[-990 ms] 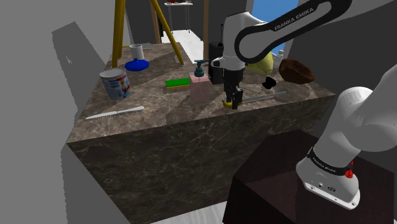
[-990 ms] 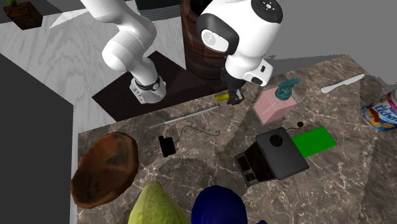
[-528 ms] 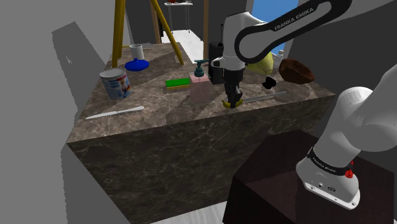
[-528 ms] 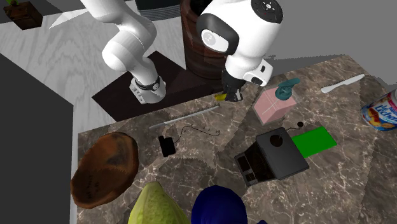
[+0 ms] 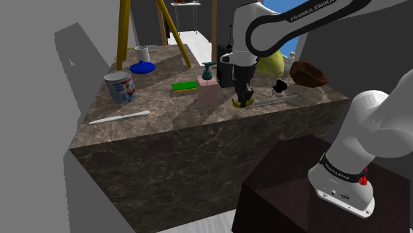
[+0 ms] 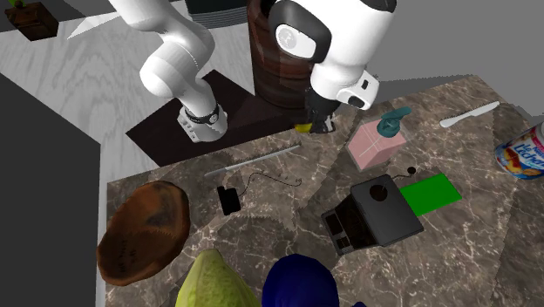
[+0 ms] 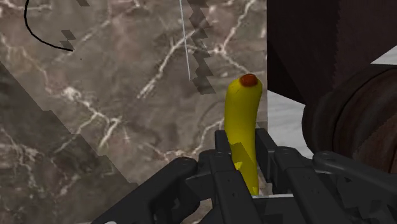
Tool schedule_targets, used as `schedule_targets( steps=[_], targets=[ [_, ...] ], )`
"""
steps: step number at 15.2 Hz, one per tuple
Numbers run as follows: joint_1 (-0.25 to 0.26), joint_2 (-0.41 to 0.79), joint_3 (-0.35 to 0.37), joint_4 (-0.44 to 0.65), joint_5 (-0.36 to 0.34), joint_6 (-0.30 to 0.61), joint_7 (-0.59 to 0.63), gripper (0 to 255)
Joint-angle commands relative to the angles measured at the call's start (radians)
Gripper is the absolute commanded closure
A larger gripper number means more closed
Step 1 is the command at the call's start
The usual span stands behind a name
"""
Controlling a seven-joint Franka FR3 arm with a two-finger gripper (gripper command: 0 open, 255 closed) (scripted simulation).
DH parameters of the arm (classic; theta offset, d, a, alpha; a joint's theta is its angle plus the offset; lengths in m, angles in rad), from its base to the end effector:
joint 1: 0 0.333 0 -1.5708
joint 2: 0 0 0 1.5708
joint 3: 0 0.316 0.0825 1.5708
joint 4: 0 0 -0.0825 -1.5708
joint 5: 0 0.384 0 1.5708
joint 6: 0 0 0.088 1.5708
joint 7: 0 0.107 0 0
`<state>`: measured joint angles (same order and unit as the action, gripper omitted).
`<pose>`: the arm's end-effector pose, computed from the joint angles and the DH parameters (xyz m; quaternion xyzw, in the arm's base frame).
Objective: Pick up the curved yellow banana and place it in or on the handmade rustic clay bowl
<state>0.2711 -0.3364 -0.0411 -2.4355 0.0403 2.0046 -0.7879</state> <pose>0.4127 0.0989 0.4213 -0.8758 -0.4797 0.0388 0.0367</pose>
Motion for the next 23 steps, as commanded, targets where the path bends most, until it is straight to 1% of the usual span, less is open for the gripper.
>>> schedule_targets(
  steps=[1,12,23],
  targets=[
    [0.000,-0.009,0.000,0.021,-0.001,-0.031,0.002,255],
    [-0.001,-0.048,0.001,0.137,-0.004,-0.185,0.009,255],
    [0.000,-0.058,0.002,0.276,-0.005,-0.334,0.016,255]
  ],
)
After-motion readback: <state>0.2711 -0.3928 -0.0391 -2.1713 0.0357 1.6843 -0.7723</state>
